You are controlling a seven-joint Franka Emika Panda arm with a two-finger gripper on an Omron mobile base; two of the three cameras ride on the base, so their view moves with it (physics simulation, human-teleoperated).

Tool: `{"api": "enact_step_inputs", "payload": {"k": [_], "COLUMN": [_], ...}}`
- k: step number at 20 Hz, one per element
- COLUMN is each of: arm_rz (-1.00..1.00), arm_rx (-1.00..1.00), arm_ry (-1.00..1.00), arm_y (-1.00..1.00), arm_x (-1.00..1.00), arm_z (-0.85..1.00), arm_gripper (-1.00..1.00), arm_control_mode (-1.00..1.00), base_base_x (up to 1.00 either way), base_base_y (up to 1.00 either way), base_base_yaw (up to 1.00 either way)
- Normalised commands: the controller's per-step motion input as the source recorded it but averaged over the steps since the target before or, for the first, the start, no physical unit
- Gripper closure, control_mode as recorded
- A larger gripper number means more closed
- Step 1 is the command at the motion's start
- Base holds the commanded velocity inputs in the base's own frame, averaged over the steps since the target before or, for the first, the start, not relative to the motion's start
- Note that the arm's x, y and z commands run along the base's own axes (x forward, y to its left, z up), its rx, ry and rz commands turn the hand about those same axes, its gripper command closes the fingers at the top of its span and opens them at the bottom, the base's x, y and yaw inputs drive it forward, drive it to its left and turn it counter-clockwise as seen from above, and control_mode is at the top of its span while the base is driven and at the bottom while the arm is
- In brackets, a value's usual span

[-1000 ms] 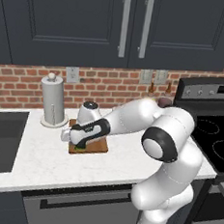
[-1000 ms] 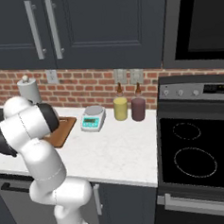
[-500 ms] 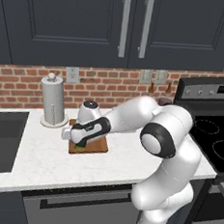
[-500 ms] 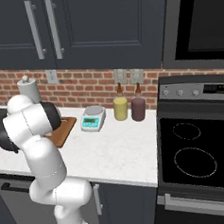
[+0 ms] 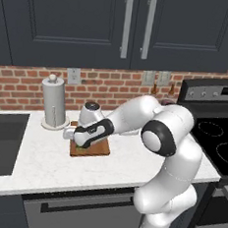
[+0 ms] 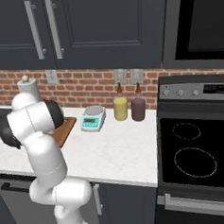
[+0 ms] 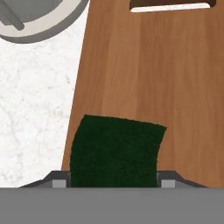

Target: Pick up the sponge from the counter and clean the cutting board by briefly scrubbing or pressing down on the cutting board. Once finished, release the sponge.

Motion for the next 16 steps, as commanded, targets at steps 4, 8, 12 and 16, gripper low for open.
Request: {"api": "enact_step_inputs", "payload": {"k": [4, 8, 12, 16], "arm_rz": [0.0, 0.0, 0.0, 0.0], "arm_rx": [-0.01, 0.0, 0.0, 0.0], "arm_ry": [-0.09, -0.09, -0.05, 0.0], "arm_y": [0.0, 0.0, 0.0, 0.0], "arm_x": [0.34, 0.39, 0.46, 0.5], "arm_z": [0.0, 0.0, 0.0, 0.0], "arm_gripper": [1.0, 1.0, 1.0, 1.0], "arm_control_mode": [-1.0, -1.0, -1.0, -1.0], "base_base_x": [0.0, 0.0, 0.0, 0.0], "base_base_y": [0.0, 0.0, 0.0, 0.0], "base_base_yaw": [0.0, 0.0, 0.0, 0.0]}}
